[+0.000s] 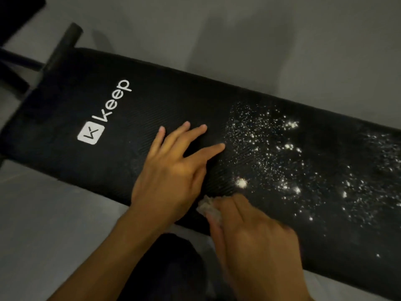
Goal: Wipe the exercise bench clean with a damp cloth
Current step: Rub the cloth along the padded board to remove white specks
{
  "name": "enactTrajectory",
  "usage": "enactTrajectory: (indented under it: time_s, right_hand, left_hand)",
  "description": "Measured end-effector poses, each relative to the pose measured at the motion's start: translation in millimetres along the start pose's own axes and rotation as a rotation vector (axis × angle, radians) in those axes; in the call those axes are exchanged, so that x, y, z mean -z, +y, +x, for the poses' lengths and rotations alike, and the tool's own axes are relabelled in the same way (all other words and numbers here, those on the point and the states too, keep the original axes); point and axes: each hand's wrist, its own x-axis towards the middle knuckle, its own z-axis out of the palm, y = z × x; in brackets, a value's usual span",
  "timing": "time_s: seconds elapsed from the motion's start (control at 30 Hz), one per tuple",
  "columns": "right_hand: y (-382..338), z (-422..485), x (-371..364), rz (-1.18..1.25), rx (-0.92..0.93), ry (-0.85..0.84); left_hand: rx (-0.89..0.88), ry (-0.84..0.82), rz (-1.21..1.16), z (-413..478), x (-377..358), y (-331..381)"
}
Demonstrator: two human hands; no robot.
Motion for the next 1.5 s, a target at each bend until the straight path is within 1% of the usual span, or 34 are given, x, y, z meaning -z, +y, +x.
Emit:
enactTrajectory:
  time_s: [0.1,0.2,0.33,0.43,0.53,0.63,0.7,0.8,0.87,0.97,1.07,1.23,1.3,1.43,1.5]
  right_hand:
    - [1.2,18.4,-3.1,-0.031,-0.024,0.008]
    - [3.8,30.2,-6.8,-0.039,-0.033,0.028]
    - [2.0,11.0,-12.2,-0.076,0.062,0.079]
    - [-2.9,-2.6,-10.4,-0.069,0.058,0.111]
    - [-3.4,5.8,-5.6,-0.080,0.039,0.056]
    - [-2.1,21.5,-3.6,-0.094,-0.018,-0.007]
    - [-3.7,25.3,-6.4,-0.093,-0.053,-0.007]
    - [-9.0,11.1,-6.1,-0.048,-0.044,0.016]
    - [-9.9,4.2,-2.1,-0.037,-0.038,-0.003]
    - [-4.1,20.6,0.0,-0.058,-0.033,-0.028]
    - [-1.2,37.7,-1.8,-0.104,-0.065,-0.014]
    - [-10.2,9.1,0.8,-0.003,-0.030,-0.009]
    - [-9.1,9.6,2.9,-0.026,-0.005,-0.006]
    - [-3.3,53.4,-0.3,-0.164,-0.092,-0.030]
    - [0.1,70.5,-8.1,-0.162,-0.134,-0.078]
  left_hand:
    - [-0.006,-0.013,-0.008,2.9,1.4,-2.8]
    - [-0.025,0.039,-0.043,1.5,-1.8,-5.5]
    - [-0.034,0.030,-0.069,1.9,-5.4,-13.7]
    - [-0.015,0.022,-0.056,2.1,-3.4,-12.2]
    - [-0.020,-0.002,-0.056,2.1,-0.7,-12.4]
    - [-0.029,-0.011,-0.054,0.1,-0.6,-12.8]
    - [-0.037,-0.005,-0.044,-0.2,-1.8,-13.8]
    - [-0.033,0.004,-0.043,-1.2,-1.8,-14.1]
    - [-0.029,0.015,-0.051,-1.2,-2.6,-13.7]
    - [-0.022,0.028,-0.072,-1.5,-2.2,-13.7]
    - [-0.032,0.024,-0.089,-1.4,-2.1,-14.7]
    - [-0.035,0.018,-0.094,-0.6,-1.2,-15.6]
    - [-0.025,0.018,-0.078,-0.6,-1.1,-14.0]
    - [0.033,0.018,-0.007,-1.0,-1.2,-12.1]
    - [0.076,0.020,0.012,-1.1,-1.6,-10.5]
